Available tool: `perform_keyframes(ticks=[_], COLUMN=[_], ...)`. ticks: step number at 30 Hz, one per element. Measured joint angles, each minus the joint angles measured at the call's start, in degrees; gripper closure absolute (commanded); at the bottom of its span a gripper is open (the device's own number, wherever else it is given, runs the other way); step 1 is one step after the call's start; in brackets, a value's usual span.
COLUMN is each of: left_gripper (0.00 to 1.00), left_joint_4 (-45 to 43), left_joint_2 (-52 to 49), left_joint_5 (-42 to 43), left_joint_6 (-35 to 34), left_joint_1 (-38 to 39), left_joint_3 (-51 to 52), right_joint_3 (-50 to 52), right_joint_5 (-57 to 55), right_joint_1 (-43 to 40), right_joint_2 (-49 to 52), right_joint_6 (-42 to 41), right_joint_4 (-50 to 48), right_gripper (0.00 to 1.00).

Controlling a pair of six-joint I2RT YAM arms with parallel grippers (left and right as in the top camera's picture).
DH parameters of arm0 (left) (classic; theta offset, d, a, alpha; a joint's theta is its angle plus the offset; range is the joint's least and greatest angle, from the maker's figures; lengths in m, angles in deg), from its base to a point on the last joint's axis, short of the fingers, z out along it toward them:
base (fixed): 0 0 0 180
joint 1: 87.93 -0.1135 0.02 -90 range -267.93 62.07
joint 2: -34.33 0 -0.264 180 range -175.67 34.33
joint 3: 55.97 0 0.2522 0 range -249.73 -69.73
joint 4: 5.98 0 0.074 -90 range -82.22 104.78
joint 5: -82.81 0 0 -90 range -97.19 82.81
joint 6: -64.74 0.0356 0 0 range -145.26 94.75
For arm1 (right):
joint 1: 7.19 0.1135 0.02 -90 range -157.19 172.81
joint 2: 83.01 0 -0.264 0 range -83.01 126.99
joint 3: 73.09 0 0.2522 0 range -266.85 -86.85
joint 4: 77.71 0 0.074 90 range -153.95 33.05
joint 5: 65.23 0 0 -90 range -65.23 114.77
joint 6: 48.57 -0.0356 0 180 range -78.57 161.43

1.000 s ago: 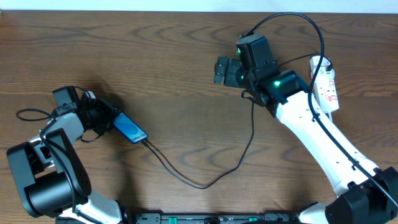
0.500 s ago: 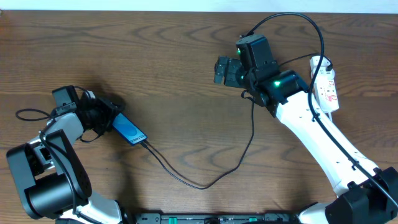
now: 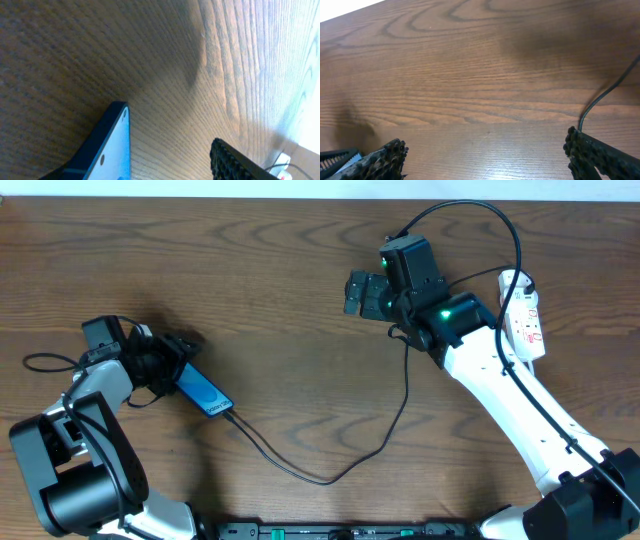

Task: Plug charger to phone and switch on socket
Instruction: 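Lay the blue phone flat on the table with the left gripper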

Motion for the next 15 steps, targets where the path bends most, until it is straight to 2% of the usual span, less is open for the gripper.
perform_keyframes(ticks=[6,7,9,15], left_gripper=[0.31,0.27,0.25,0.23], left_joint_4=[1.18,1.27,1.25,1.42], left_joint_2=[0.28,0.28,0.31,0.59], left_joint_5=[-1.03,-1.05,-0.9,-1.14], left_joint_6=[0.0,0.0,-0.02,-0.07], left_joint_1=[0.0,0.0,0.0,0.04], left_joint_3=[-0.35,-0.39,-0.42,-0.57], right_joint_3=[0.0,0.0,0.0,0.0], right_joint_5=[0.02,0.02,0.02,0.02], right_joint_1=[0.0,0.0,0.0,0.0], right_joint_2=[0.0,0.0,0.0,0.0], right_joint_6=[0.02,0.0,0.02,0.0], right_joint_4=[0.0,0.0,0.0,0.0], right_gripper=[0.01,0.01,0.01,0.01])
